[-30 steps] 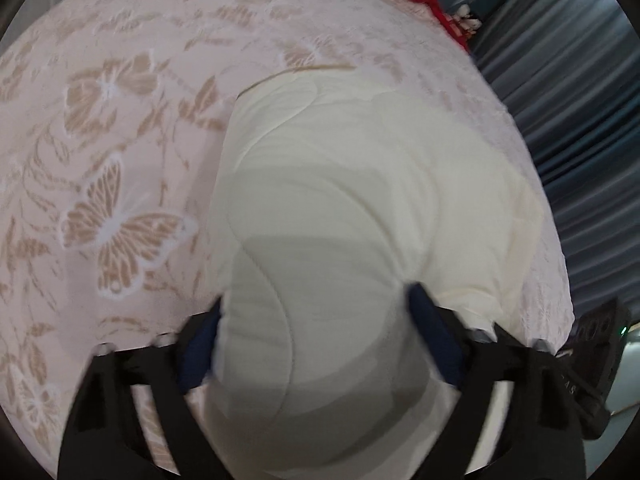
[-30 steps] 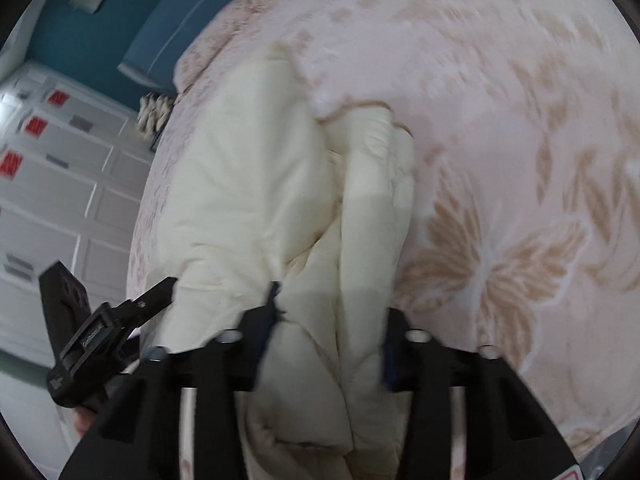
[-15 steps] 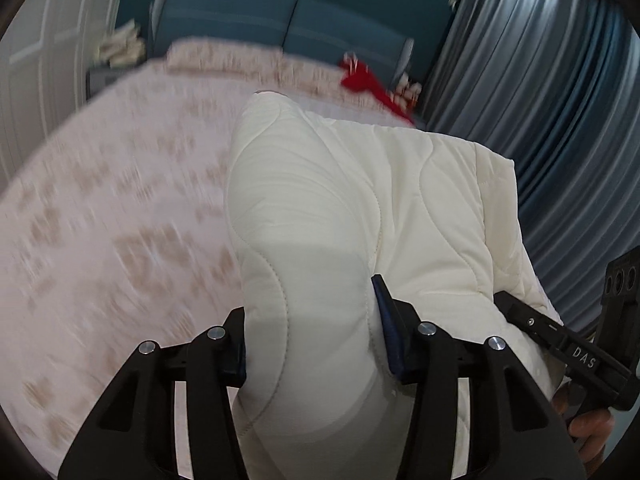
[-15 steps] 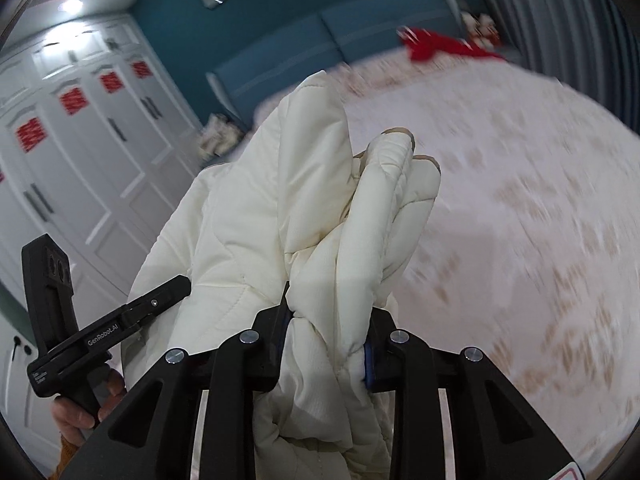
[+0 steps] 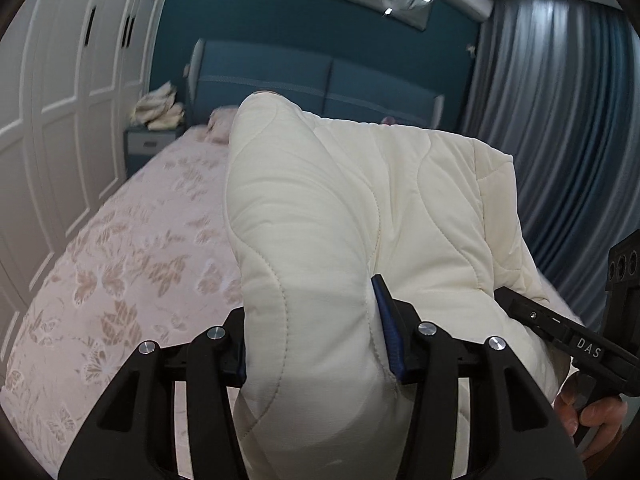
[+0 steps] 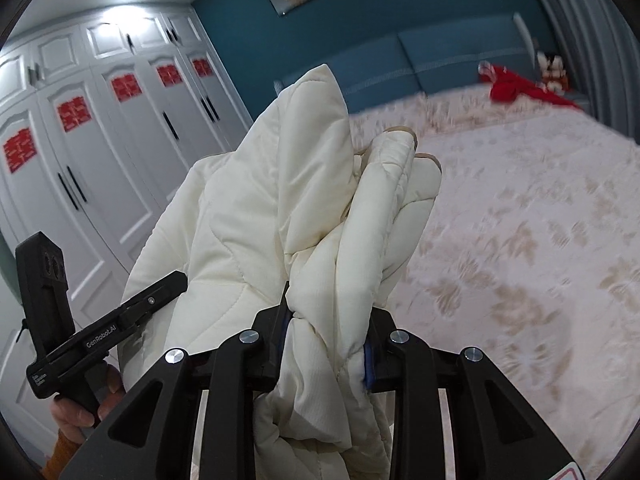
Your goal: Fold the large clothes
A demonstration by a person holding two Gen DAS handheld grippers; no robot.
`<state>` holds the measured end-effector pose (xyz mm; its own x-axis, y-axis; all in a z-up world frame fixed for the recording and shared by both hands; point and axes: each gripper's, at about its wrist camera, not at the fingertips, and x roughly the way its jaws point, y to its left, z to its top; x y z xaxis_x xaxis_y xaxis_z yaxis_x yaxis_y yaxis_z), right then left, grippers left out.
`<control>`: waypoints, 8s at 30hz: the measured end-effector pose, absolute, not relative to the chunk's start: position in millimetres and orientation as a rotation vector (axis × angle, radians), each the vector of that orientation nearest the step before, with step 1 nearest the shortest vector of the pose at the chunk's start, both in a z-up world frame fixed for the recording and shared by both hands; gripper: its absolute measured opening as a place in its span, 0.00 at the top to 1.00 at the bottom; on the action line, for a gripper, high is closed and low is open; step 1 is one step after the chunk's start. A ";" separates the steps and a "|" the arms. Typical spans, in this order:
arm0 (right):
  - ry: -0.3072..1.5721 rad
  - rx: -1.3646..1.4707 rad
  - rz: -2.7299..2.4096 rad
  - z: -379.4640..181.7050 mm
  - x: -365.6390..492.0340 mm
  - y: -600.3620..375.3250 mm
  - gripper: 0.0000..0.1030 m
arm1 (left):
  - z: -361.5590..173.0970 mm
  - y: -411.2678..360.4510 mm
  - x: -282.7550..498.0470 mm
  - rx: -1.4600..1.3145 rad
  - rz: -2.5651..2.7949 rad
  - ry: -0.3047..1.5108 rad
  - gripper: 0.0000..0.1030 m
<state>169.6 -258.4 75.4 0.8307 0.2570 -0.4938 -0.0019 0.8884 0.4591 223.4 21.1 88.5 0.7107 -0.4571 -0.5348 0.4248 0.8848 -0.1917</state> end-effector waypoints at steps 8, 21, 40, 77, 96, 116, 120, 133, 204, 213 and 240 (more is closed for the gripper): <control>0.781 0.471 0.110 -42.8 235.8 -233.4 0.74 | -27.5 35.6 285.1 -0.035 -0.430 0.813 0.54; 0.953 0.528 0.077 -87.6 253.1 -233.5 0.51 | -76.3 57.0 287.1 -0.050 -0.310 0.892 0.36; 1.049 0.065 0.027 -72.2 188.6 -156.6 1.00 | -82.4 45.4 200.3 0.061 -0.083 1.029 0.37; 0.862 0.151 -0.078 -10.3 32.2 -143.5 0.36 | -26.3 36.6 57.6 0.064 0.005 0.944 0.10; 0.856 0.129 -0.103 -14.6 -43.7 -114.5 0.34 | -27.0 43.6 -17.8 0.143 0.052 0.891 0.10; 0.849 0.132 -0.110 -11.7 -49.7 -117.5 0.34 | -22.6 44.9 -27.8 0.161 0.069 0.862 0.11; 0.850 0.132 -0.112 -11.7 -49.5 -117.3 0.34 | -22.3 45.1 -28.1 0.164 0.069 0.859 0.11; 0.851 0.133 -0.113 -11.2 -48.9 -117.7 0.34 | -21.1 46.7 -28.0 0.166 0.071 0.857 0.11; 0.811 0.185 -0.137 -18.0 -51.0 -115.2 0.17 | -24.0 49.9 -31.9 0.160 0.105 0.820 0.11; 0.809 0.186 -0.139 -18.6 -50.0 -114.6 0.17 | -21.6 49.5 -31.0 0.163 0.110 0.811 0.11; 0.809 0.186 -0.137 -18.8 -50.6 -116.4 0.17 | -21.3 50.3 -30.6 0.160 0.110 0.792 0.11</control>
